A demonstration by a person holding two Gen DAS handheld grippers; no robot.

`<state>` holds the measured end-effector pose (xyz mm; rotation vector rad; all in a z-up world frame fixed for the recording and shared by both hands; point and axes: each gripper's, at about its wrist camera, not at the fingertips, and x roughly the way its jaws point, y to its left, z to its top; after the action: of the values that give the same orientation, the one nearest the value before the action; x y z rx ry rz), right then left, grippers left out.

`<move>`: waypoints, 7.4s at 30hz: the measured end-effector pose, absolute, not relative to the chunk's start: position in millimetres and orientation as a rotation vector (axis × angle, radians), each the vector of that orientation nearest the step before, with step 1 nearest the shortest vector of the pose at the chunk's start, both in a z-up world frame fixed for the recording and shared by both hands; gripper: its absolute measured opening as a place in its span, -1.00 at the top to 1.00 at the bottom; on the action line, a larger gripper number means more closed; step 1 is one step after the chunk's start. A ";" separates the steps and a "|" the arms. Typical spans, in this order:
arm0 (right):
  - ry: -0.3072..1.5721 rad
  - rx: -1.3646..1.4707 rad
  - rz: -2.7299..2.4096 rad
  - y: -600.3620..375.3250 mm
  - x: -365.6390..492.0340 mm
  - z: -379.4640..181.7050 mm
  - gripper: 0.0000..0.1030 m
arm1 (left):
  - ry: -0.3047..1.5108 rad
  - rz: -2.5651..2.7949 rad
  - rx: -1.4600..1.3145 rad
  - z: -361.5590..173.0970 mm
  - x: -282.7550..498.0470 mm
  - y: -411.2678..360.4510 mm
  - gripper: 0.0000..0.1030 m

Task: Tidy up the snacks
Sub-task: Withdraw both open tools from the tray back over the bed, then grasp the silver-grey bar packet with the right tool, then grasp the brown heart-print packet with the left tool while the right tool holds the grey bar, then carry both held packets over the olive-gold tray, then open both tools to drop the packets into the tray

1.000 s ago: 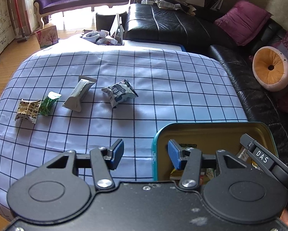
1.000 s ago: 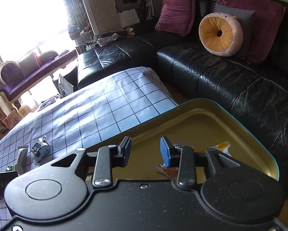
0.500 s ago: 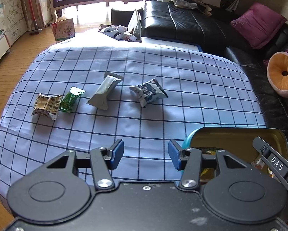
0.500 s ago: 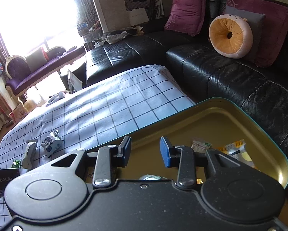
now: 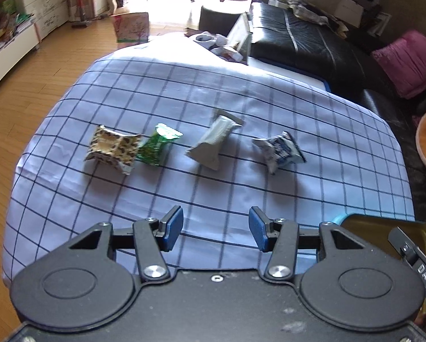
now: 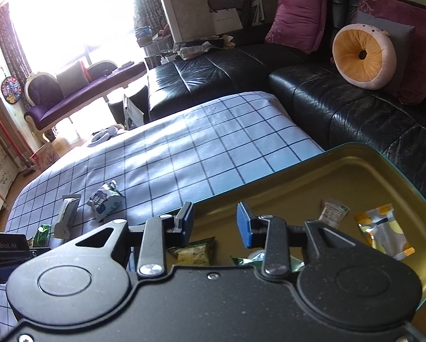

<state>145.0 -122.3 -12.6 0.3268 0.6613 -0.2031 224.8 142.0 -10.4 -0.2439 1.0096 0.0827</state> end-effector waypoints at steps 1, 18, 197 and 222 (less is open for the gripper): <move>0.663 0.324 -0.197 -120.1 145.7 -13.0 0.11 | 1.016 0.100 -0.259 -11.2 225.9 149.4 -0.01; 0.683 0.292 -0.144 -87.4 155.8 -14.9 0.11 | 1.153 0.290 -0.447 -37.6 236.8 240.6 0.00; 0.487 0.392 -0.231 -142.3 128.3 6.5 0.44 | 0.979 -0.181 -0.272 2.3 193.7 92.7 0.39; 0.491 0.553 -0.525 -232.6 56.7 -18.9 0.44 | 1.126 -0.595 -0.049 -31.3 146.7 -54.6 0.39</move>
<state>56.7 -232.6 -18.9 0.5532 0.4906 -0.5246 146.7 -54.6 -31.3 -0.0491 1.1257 -0.5955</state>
